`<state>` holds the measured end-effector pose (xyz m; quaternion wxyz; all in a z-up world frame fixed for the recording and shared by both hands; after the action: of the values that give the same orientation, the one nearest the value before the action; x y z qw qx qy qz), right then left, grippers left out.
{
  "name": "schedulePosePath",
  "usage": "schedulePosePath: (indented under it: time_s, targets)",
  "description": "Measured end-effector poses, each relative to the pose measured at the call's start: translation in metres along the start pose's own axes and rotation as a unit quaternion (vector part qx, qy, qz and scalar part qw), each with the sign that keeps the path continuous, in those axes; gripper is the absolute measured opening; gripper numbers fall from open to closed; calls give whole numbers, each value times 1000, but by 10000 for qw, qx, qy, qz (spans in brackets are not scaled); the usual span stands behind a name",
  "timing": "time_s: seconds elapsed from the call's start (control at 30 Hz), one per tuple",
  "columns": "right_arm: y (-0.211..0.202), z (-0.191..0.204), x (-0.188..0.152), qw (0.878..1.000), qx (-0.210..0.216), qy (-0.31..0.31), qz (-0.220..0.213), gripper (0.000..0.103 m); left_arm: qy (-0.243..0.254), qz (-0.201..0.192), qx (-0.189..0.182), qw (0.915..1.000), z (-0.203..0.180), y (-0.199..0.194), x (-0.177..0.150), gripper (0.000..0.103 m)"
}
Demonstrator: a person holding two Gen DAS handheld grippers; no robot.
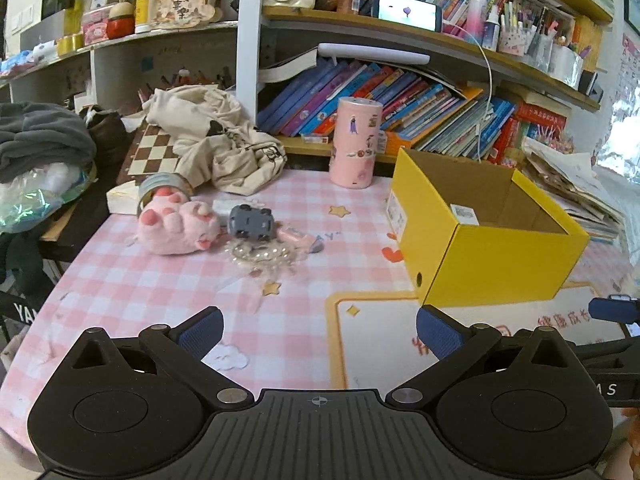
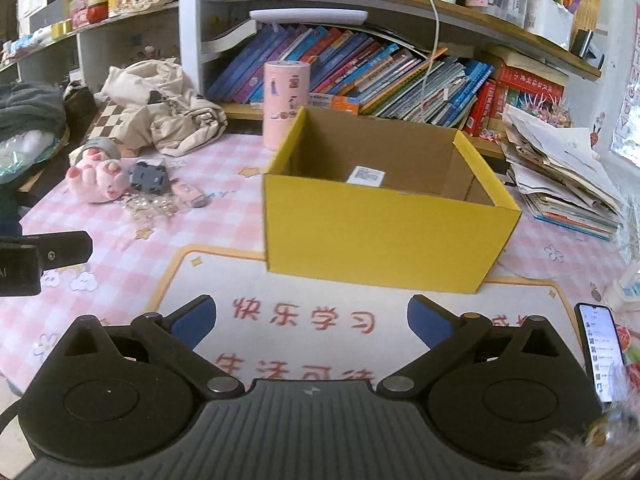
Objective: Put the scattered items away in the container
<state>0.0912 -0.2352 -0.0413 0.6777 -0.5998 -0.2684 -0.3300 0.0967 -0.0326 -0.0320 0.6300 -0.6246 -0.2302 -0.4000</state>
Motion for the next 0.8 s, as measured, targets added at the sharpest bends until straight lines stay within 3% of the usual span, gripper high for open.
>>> schedulePosePath:
  time_s: [0.43, 0.8]
  targets:
    - [-17, 53, -22, 9992, 171, -367, 9, 103, -101, -142, 16, 9998, 32, -28, -24, 103]
    - [-17, 71, -27, 9986, 228, -466, 77, 103, -166, -159, 80, 9997, 47, -37, -33, 103]
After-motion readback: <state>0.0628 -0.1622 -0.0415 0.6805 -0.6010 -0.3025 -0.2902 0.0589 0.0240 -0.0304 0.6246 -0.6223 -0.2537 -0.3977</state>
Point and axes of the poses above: each gripper's, at about its wrist camera, not at the fingertips, and y roughly the way its jaws point, z to its left, x to its top, the point moved 6 cm from there along y, roughly the way its jaws point, and after that the axes turned 14 degrees about y, right-handed, at the moved point
